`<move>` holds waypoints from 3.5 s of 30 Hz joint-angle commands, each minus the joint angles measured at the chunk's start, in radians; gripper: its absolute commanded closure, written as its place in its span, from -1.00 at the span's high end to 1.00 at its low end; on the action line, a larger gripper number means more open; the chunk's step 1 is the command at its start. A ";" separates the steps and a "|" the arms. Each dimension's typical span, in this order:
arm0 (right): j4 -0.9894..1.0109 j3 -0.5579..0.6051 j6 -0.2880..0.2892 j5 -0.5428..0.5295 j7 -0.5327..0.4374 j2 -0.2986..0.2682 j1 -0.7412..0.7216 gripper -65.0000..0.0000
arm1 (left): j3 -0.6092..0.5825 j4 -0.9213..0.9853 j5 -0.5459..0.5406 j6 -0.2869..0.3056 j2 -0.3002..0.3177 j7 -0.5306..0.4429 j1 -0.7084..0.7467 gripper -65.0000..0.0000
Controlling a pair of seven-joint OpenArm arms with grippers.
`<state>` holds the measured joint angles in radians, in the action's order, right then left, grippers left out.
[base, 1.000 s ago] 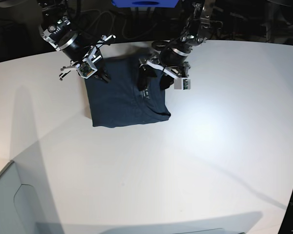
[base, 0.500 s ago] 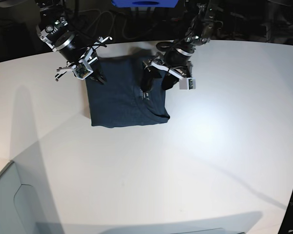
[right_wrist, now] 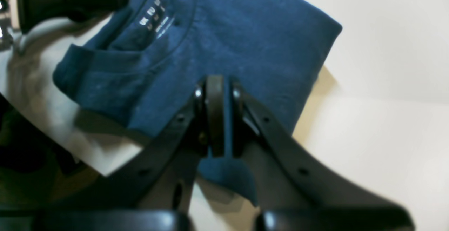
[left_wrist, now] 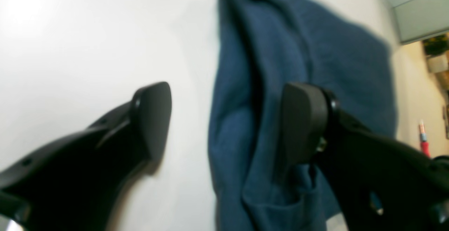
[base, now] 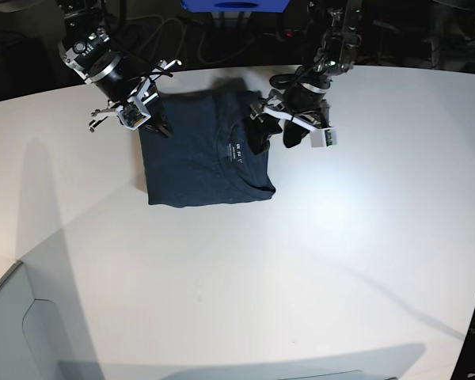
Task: Fold the T-shirt properly
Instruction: 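Tuck and smooth the collar edge of the folded shirt with the left gripper, then push the folded shirt across the table with the left gripper, then release the shirt and lift the left gripper away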
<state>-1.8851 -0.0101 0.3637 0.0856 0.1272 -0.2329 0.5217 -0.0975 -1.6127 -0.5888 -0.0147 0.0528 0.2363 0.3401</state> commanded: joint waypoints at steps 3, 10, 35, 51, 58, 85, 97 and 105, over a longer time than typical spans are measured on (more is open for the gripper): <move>-0.014 -0.003 -0.002 -0.013 -0.027 -0.004 0.001 -0.99 | -0.003 0.009 -0.009 0.012 -0.008 -0.013 -0.031 0.44; -0.014 -0.003 -0.002 -0.013 -0.027 -0.004 0.002 -0.99 | -0.058 0.056 -0.009 0.014 -0.005 -0.013 -0.060 0.42; -0.035 -0.199 -0.002 -0.016 -0.028 0.040 0.005 -0.99 | -0.109 0.167 -0.007 0.014 0.106 0.039 -0.279 -1.00; -0.038 -0.503 -0.002 -0.016 -0.033 0.224 0.005 -0.99 | -0.988 0.656 0.003 0.200 0.147 0.174 -1.071 -1.00; -0.038 -0.509 -0.002 -0.014 -0.030 0.226 0.007 -0.99 | -1.161 0.688 0.068 0.450 0.063 0.180 -1.171 -1.00; -0.038 -0.502 -0.002 -0.013 -0.030 0.228 0.039 -0.99 | -0.927 0.633 0.436 0.511 -0.003 0.274 -1.169 -0.20; -0.038 -0.497 -0.002 -0.013 -0.028 0.228 0.056 -0.99 | -0.899 0.450 0.436 0.511 0.091 0.274 -1.159 -0.17; -0.041 -0.440 -0.002 -0.013 -0.028 0.224 0.051 -0.99 | -0.693 0.279 0.438 0.510 0.226 0.275 -1.048 -0.17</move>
<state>-1.9057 -0.4438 0.3653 0.0853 0.1287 -0.0006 0.5713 -0.8116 -1.3190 -0.1524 0.5083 0.2646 0.5259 -0.6716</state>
